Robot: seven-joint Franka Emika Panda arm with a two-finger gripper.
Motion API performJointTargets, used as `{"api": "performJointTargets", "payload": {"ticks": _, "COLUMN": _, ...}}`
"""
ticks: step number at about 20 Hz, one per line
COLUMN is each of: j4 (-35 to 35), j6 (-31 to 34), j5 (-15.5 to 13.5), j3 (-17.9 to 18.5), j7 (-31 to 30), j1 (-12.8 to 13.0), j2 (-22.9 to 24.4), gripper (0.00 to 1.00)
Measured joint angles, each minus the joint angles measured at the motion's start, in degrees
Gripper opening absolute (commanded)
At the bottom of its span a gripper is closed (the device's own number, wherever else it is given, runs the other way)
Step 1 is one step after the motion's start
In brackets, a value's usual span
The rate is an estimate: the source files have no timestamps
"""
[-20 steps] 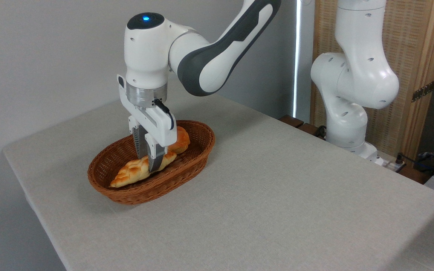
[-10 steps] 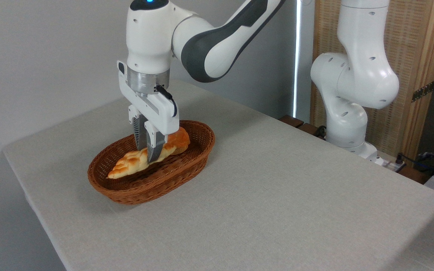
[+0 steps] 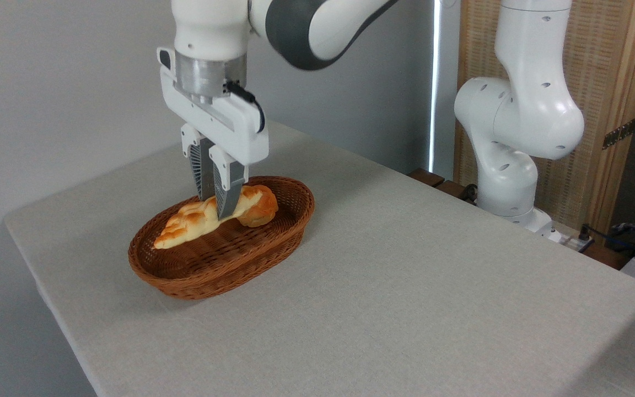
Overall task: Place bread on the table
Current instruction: 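Lift the braided loaf out of the basket and swing it beside, then open the gripper to drop the braided loaf onto the table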
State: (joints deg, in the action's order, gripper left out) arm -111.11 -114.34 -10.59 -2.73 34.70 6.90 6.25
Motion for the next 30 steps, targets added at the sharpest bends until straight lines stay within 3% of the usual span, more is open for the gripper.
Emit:
{"api": "performJointTargets", "payload": {"ticks": 3, "j4": 1.78, "j6": 1.77, "j5": 5.14, "j3": 1.4, "j7": 0.0, "j1": -0.31, "j2": 0.0, "gripper": 0.41}}
{"api": "performJointTargets", "payload": {"ticks": 8, "j4": 1.72, "j6": 1.87, "j5": 11.18, "j3": 2.82, "j7": 1.63, "j1": -1.54, "j2": -1.27, "gripper": 0.41}}
{"api": "performJointTargets", "payload": {"ticks": 10, "j4": 1.65, "j6": 1.87, "j5": 13.22, "j3": 3.45, "j7": 2.7, "j1": -1.69, "j2": -2.91, "gripper": 0.46}}
{"api": "performJointTargets", "payload": {"ticks": 11, "j4": 1.61, "j6": 1.87, "j5": 14.52, "j3": 3.55, "j7": 2.95, "j1": -1.75, "j2": -3.94, "gripper": 0.48}}
{"api": "performJointTargets", "payload": {"ticks": 13, "j4": 1.6, "j6": 1.87, "j5": 17.16, "j3": 3.57, "j7": 2.98, "j1": -1.77, "j2": -6.06, "gripper": 0.68}}
{"api": "performJointTargets", "payload": {"ticks": 15, "j4": 1.63, "j6": 1.77, "j5": 19.6, "j3": 3.57, "j7": 2.98, "j1": -1.77, "j2": -7.82, "gripper": 0.81}}
{"api": "performJointTargets", "payload": {"ticks": 17, "j4": 1.76, "j6": 1.56, "j5": 21.95, "j3": 3.57, "j7": 2.98, "j1": -1.77, "j2": -8.83, "gripper": 0.86}}
{"api": "performJointTargets", "payload": {"ticks": 19, "j4": 1.89, "j6": 0.84, "j5": 22.88, "j3": 3.57, "j7": 2.98, "j1": -1.77, "j2": -9.27, "gripper": 0.99}}
{"api": "performJointTargets", "payload": {"ticks": 24, "j4": 1.99, "j6": 0.15, "j5": 24.66, "j3": 3.57, "j7": 2.97, "j1": -1.77, "j2": -9.43, "gripper": 1.0}}
{"api": "performJointTargets", "payload": {"ticks": 30, "j4": 2.04, "j6": 0.15, "j5": 24.79, "j3": 3.57, "j7": 2.97, "j1": -1.77, "j2": -9.43, "gripper": 1.0}}
